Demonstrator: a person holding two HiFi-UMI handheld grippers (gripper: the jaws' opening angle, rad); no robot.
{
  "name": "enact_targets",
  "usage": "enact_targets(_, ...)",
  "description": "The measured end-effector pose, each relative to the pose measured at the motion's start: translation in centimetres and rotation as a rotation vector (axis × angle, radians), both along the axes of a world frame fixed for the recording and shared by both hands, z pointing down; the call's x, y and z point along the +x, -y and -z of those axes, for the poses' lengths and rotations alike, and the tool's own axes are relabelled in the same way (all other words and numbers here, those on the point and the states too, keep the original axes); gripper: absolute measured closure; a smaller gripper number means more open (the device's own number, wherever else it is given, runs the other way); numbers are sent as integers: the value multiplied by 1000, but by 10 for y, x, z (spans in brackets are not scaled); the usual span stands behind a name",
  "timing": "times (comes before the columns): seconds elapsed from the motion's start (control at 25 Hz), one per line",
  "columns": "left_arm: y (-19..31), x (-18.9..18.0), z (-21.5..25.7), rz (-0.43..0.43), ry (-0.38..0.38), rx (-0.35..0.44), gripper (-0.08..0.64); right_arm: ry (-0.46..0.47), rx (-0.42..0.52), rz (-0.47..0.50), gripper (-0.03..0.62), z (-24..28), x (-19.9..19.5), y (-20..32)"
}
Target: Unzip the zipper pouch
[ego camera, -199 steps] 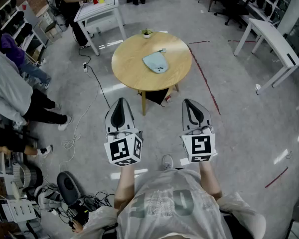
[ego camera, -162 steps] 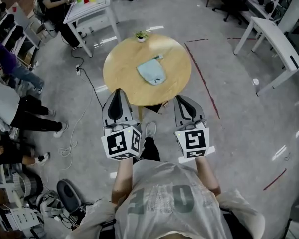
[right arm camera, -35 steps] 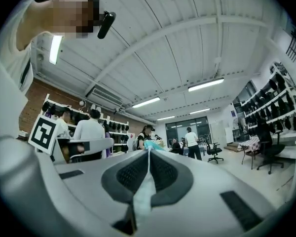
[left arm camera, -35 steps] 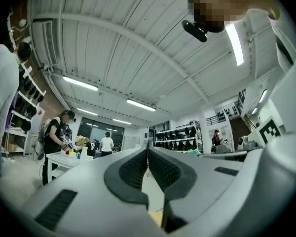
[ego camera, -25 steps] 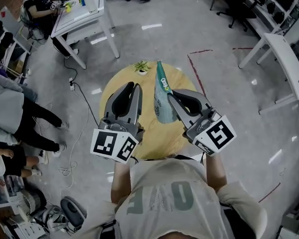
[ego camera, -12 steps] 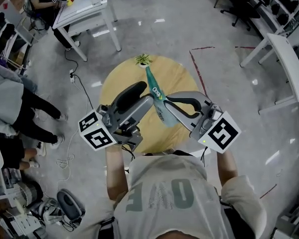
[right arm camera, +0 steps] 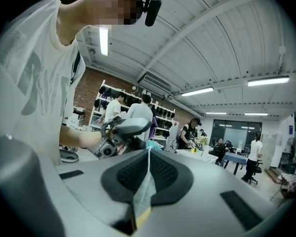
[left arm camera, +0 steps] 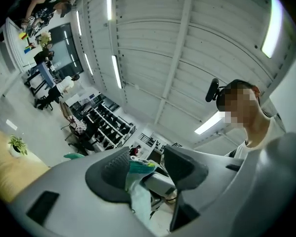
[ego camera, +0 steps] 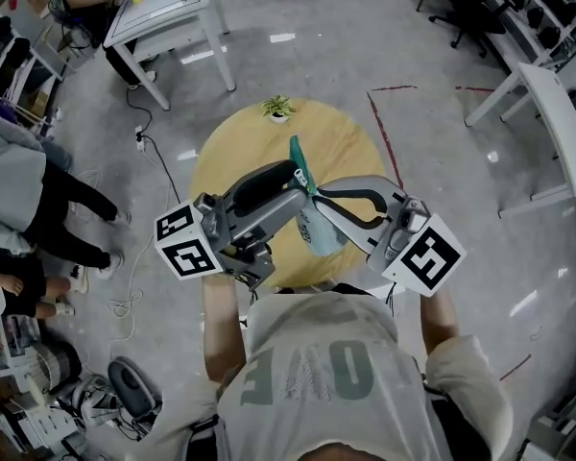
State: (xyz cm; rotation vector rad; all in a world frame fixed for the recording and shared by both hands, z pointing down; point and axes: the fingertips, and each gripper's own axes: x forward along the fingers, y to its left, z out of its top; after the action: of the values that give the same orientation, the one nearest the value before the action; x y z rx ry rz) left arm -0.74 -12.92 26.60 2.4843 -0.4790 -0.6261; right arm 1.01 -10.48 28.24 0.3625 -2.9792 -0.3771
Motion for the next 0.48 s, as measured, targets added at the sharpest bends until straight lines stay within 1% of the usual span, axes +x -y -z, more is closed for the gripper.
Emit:
enact_targets(0.16,-1,-6,6,-13,-30,15,337,-19,8,-13,558,-3,-1,1)
enact_targets(0.24,-2,-8,8,-11,-51,19,363,-25,11,-26,557,-4,1,1)
enact_targets(0.32,-3,-8,9,-17,-61,25,417,-40,16,-41,558,-7,4,4)
enact_targets(0.48,-2,5,3,-28,3,31,428,-41,25,-63,558,-9,6,8)
